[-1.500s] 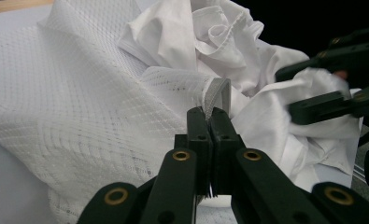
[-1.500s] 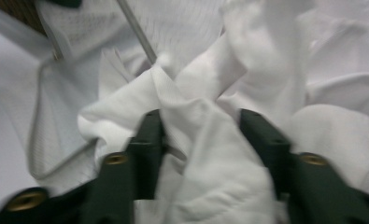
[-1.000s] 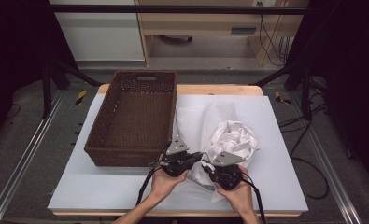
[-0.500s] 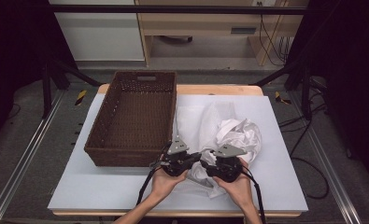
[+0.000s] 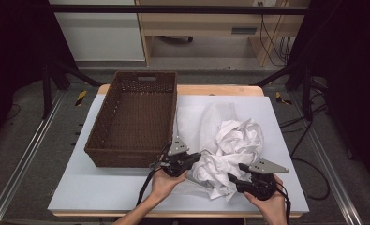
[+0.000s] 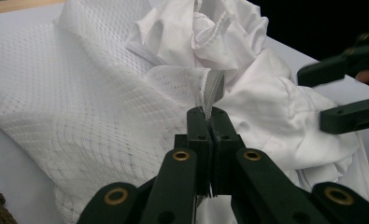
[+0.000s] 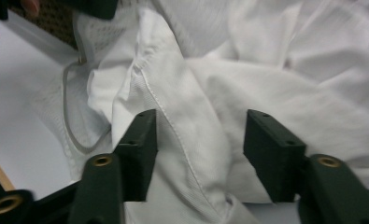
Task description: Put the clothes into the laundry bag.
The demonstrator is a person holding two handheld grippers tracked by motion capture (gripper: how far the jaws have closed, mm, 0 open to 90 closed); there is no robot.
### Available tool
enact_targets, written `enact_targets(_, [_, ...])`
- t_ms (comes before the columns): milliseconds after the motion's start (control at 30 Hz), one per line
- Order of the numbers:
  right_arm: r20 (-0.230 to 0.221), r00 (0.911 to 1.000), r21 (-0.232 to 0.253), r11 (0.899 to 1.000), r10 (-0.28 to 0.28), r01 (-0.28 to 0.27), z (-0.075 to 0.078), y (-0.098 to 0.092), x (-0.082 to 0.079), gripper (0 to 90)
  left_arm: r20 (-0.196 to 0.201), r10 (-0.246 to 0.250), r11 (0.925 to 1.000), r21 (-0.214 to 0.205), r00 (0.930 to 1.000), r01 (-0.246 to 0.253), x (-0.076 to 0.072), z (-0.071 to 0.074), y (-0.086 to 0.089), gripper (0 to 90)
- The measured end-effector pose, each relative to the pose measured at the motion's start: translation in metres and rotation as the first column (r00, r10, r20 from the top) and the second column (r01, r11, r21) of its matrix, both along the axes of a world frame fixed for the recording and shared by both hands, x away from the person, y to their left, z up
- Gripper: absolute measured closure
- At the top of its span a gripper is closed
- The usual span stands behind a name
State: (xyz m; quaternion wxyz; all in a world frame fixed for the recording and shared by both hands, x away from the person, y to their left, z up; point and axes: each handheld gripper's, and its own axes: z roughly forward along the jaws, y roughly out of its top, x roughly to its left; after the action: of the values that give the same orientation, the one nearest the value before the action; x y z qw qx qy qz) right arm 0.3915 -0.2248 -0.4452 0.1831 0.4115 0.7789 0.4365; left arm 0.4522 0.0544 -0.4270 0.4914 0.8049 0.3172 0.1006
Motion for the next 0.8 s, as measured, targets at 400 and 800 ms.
enact_targets(400, [0.102,0.9908,0.052,0.994,0.089,-0.095,0.037,0.023,0.007,86.5,0.000,0.000,1.0000,0.002,1.0000,0.000,-0.002,0.003,0.001,88.6])
enact_targets(800, [-0.019,0.9943,-0.088,0.990,0.105,-0.106,-0.007,0.089,0.046,85.9,0.035,-0.018,0.9994,-0.028,0.9992,0.019,-0.009,0.015,0.002,88.7])
